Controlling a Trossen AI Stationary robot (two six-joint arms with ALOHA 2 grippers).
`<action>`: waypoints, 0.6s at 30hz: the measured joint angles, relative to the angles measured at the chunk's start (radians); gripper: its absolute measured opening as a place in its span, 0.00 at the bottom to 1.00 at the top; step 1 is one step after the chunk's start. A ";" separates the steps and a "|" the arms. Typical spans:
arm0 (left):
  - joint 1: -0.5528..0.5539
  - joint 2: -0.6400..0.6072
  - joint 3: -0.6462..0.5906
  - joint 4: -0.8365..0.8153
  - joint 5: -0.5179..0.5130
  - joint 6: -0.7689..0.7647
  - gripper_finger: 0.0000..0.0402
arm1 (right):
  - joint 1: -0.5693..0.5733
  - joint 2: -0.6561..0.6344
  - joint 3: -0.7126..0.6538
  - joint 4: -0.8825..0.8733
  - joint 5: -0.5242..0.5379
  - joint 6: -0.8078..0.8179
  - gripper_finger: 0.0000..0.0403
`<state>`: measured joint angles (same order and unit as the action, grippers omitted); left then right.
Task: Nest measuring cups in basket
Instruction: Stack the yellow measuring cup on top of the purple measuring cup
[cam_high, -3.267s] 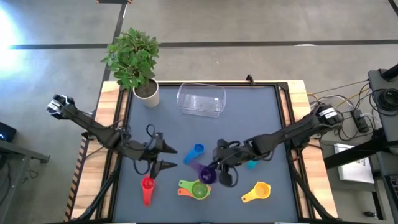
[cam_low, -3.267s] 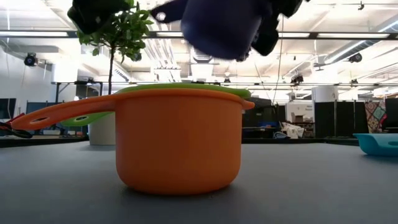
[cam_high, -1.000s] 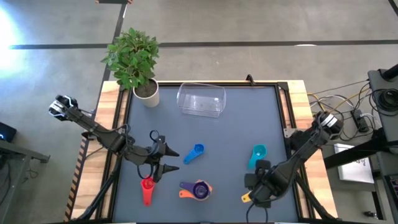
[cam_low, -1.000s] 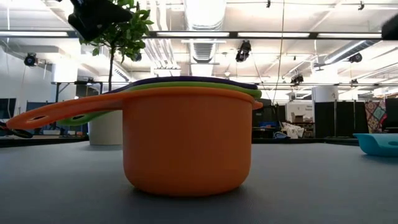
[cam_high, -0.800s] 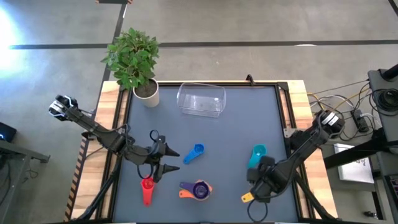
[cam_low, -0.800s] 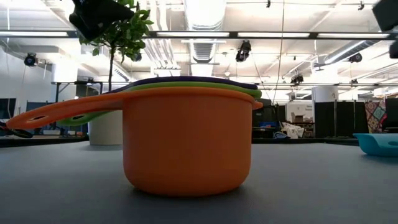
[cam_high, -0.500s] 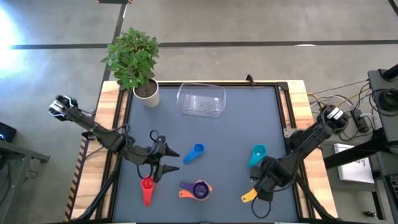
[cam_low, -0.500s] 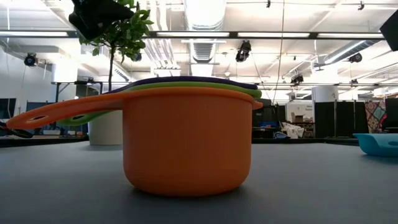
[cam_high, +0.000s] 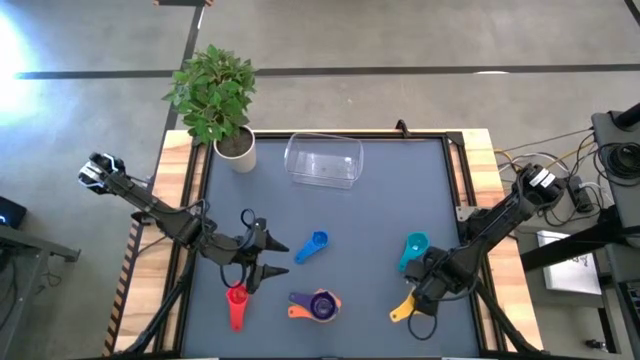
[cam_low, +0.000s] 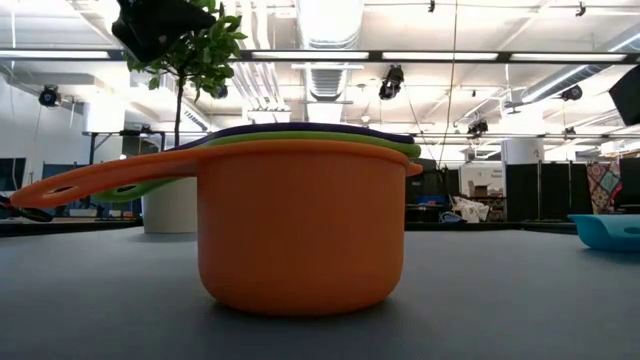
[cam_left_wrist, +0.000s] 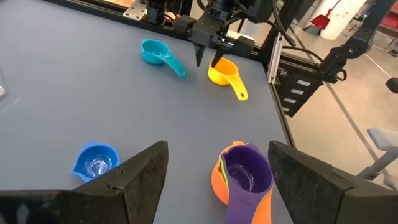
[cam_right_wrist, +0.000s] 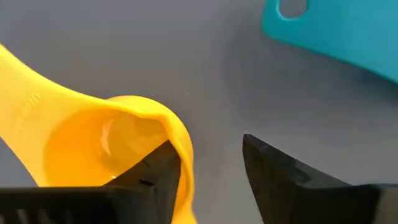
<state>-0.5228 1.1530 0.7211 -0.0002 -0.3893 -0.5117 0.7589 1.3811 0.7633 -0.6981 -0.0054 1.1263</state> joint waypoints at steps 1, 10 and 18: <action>0.000 0.000 0.000 0.001 0.000 0.002 0.65 | 0.000 0.000 0.001 0.000 0.006 0.000 0.33; 0.000 0.002 0.000 0.008 -0.016 0.014 0.65 | -0.021 -0.017 0.049 0.003 0.085 0.117 0.03; 0.000 0.013 0.000 0.010 -0.021 0.021 0.65 | -0.057 -0.066 0.146 0.128 0.372 0.106 0.02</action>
<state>-0.5228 1.1660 0.7212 0.0095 -0.4100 -0.4905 0.7023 1.3148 0.9091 -0.5698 0.3665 1.2325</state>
